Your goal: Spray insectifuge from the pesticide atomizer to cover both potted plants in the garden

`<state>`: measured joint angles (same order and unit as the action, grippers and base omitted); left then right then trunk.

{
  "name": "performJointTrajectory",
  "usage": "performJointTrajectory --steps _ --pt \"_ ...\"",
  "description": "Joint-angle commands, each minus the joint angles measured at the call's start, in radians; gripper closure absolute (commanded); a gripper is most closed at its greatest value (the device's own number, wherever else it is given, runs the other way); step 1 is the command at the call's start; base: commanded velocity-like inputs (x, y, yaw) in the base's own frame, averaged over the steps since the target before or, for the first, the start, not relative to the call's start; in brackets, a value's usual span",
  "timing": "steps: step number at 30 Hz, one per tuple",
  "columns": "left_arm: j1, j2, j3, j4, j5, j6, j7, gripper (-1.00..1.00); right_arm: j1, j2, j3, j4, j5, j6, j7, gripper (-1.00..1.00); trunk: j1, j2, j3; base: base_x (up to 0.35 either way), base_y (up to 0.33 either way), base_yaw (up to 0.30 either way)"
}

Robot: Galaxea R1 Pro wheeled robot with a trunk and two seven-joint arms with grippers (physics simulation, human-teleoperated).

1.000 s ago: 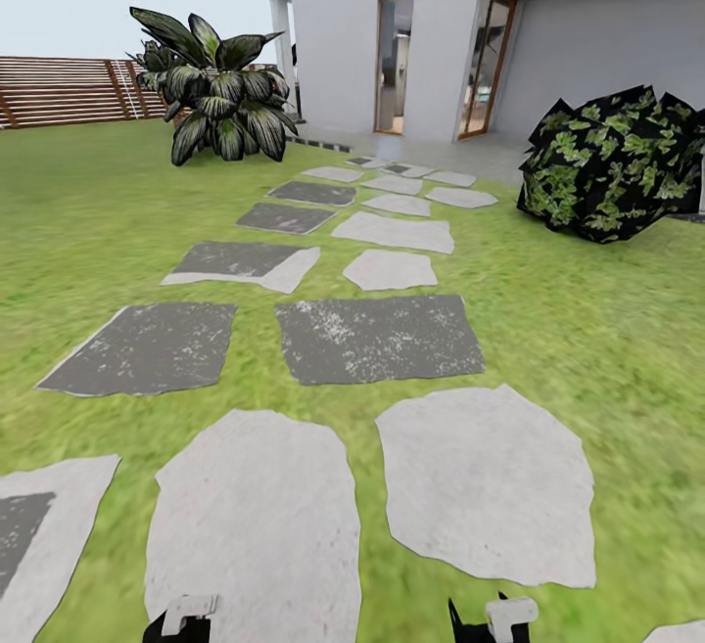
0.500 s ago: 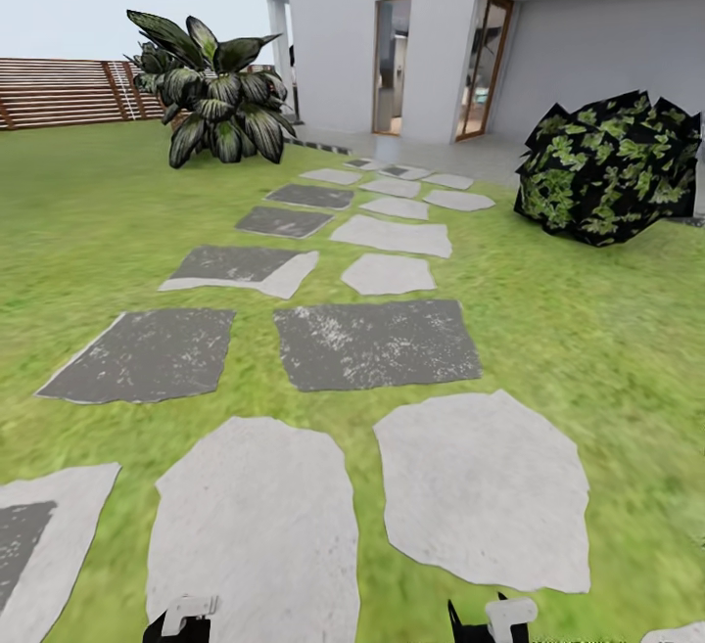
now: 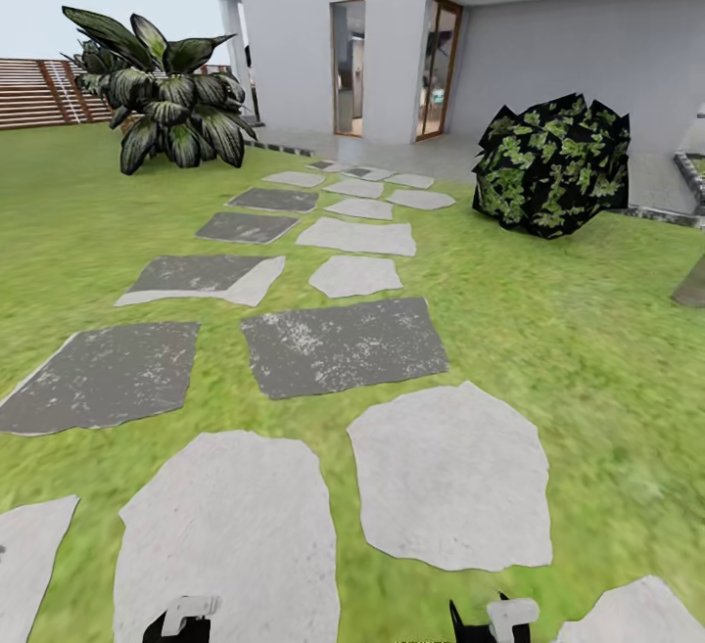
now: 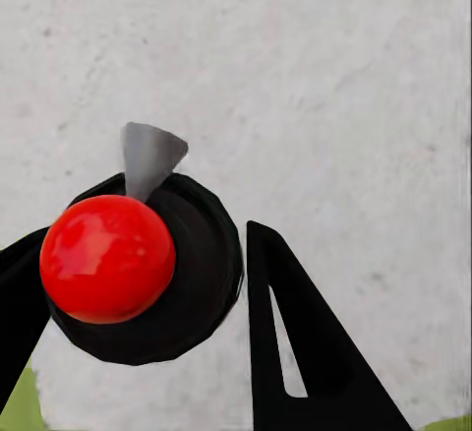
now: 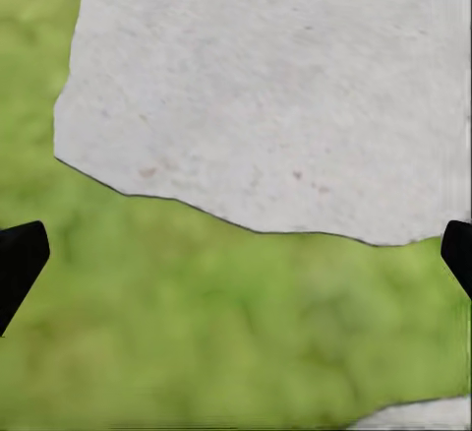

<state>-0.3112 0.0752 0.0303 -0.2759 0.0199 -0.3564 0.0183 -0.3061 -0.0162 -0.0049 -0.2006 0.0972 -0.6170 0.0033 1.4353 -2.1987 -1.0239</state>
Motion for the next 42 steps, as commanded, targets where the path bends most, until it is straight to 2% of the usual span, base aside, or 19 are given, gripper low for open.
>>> performJointTrajectory --steps 1,15,27,30,34,42 --pt "0.0 0.0 0.001 0.0 0.002 -0.003 0.0 1.0 -0.001 0.0 -0.001 0.001 0.006 -0.003 0.0 -1.0 0.0 0.0 -0.001 0.0 0.0 -0.262" --pt "0.0 -0.008 0.002 0.0 0.007 0.001 0.0 1.0 -0.001 -0.007 -0.004 0.0 0.003 -0.004 -0.007 -1.0 0.0 0.0 -0.001 0.0 0.0 -0.263" --pt "0.0 -0.004 0.002 0.006 0.006 -0.001 0.0 1.0 -0.001 -0.007 -0.004 0.0 0.003 -0.004 -0.008 -1.0 0.0 0.0 -0.001 0.0 0.0 -0.264" --pt "0.0 -0.004 0.002 0.016 0.018 -0.004 0.0 1.0 -0.001 -0.007 -0.004 0.0 0.003 -0.004 -0.008 -1.0 0.0 0.0 -0.001 0.0 0.0 -0.265" --pt "0.0 -0.003 0.002 0.018 0.055 -0.007 0.0 1.0 -0.001 -0.007 -0.004 0.0 0.003 -0.004 -0.008 -1.0 0.0 0.0 -0.001 0.0 0.0 -0.265" --pt "0.0 -0.003 0.002 0.02 0.063 -0.009 -0.001 1.0 -0.001 -0.007 -0.004 0.0 0.003 -0.004 -0.008 -1.0 0.0 0.0 -0.001 0.0 0.0 -0.265"
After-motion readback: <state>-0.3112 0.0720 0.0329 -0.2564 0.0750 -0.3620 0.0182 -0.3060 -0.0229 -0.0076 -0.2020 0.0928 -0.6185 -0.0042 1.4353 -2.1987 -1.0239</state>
